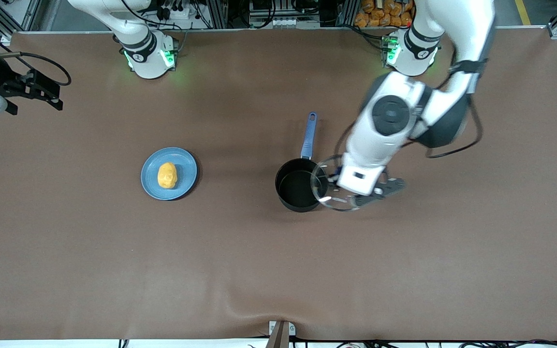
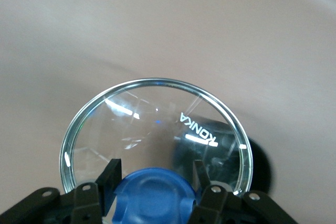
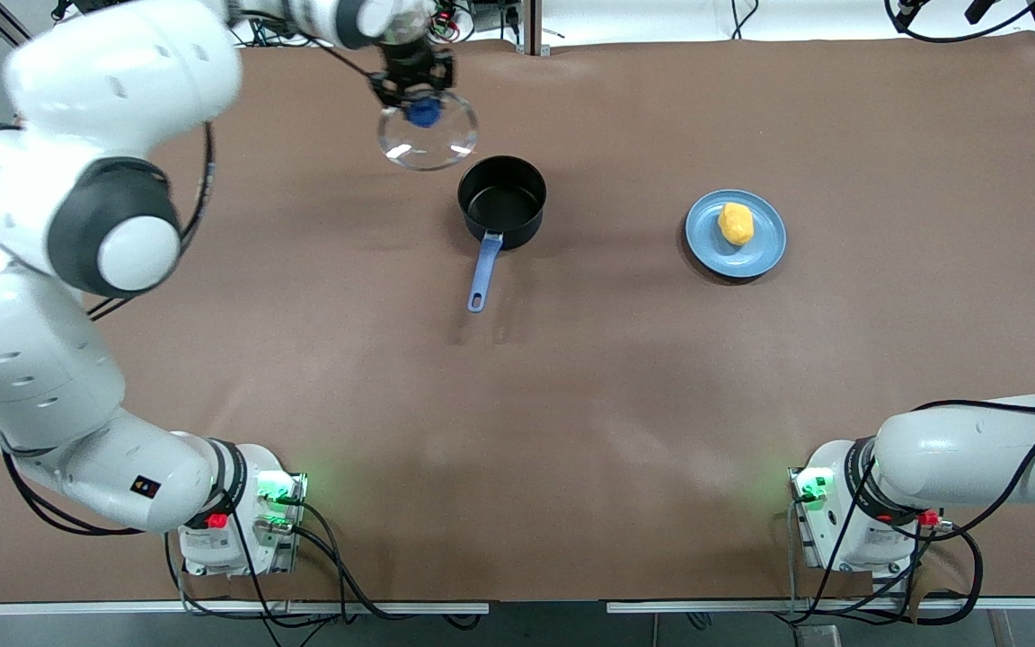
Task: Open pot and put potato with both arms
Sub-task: 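Carry the glass lid away from the saucepan with the left gripper, then lower the lid onto the table while the right gripper reaches the potato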
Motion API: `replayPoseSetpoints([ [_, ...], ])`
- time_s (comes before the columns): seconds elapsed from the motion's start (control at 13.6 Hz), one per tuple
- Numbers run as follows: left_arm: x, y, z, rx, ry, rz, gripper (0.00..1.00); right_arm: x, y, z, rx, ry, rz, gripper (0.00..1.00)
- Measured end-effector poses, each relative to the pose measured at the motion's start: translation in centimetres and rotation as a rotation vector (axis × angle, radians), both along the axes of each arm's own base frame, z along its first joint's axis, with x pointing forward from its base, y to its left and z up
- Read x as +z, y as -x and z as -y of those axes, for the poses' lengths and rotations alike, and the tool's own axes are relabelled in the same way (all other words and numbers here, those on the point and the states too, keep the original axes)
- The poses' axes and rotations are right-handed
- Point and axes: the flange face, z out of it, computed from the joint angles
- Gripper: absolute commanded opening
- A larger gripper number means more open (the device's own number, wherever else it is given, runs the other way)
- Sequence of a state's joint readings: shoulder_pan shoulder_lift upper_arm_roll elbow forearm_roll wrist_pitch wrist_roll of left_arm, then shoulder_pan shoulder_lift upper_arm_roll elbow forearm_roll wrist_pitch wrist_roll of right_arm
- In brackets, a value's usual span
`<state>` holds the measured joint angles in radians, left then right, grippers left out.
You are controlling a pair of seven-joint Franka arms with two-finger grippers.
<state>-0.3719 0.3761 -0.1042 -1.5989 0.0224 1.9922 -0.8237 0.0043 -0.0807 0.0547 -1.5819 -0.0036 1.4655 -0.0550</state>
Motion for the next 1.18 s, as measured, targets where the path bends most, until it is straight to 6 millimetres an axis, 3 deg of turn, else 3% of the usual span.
replayPoseSetpoints([
  [0.22,-2.2,0.0,-8.3,-0.072,-0.022,-0.047,0.1,0.1,-0.1,-0.3,0.005,-0.001,0.008,1.0],
  [0.59,-9.2,0.6,-16.4,-0.185,-0.015,-0.061,0.1,-0.7,-0.7,-0.5,0.01,-0.001,-0.002,1.0],
  [0.74,-10.5,0.7,-18.0,-0.22,-0.012,-0.066,0.1,-2.8,-2.0,-1.0,0.022,-0.001,-0.037,1.0],
  [0.88,-11.9,0.4,-19.0,-0.235,-0.007,-0.054,0.1,-6.2,-3.8,-1.6,0.034,-0.002,-0.088,1.0],
  [1.18,-15.7,0.1,-19.5,-0.233,0.002,-0.037,0.13,-11.1,-6.7,-1.9,0.036,-0.005,-0.134,1.0],
])
